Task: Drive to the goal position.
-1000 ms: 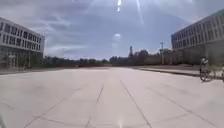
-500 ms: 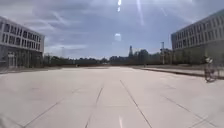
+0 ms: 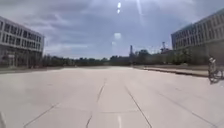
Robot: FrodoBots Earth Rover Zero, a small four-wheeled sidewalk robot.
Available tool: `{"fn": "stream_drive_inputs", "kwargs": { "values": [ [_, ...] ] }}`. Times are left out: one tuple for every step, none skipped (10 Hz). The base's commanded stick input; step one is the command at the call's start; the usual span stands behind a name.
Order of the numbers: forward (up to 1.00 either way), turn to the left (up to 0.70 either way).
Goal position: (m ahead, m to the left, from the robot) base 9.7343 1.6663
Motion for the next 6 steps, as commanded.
{"fn": "stream_drive_inputs", "kwargs": {
  "values": [
    [0.50,0.00],
    [0.50,0.00],
    [0.50,0.00],
    [0.50,0.00],
    [0.50,0.00],
    [0.50,0.00]
  ]
}}
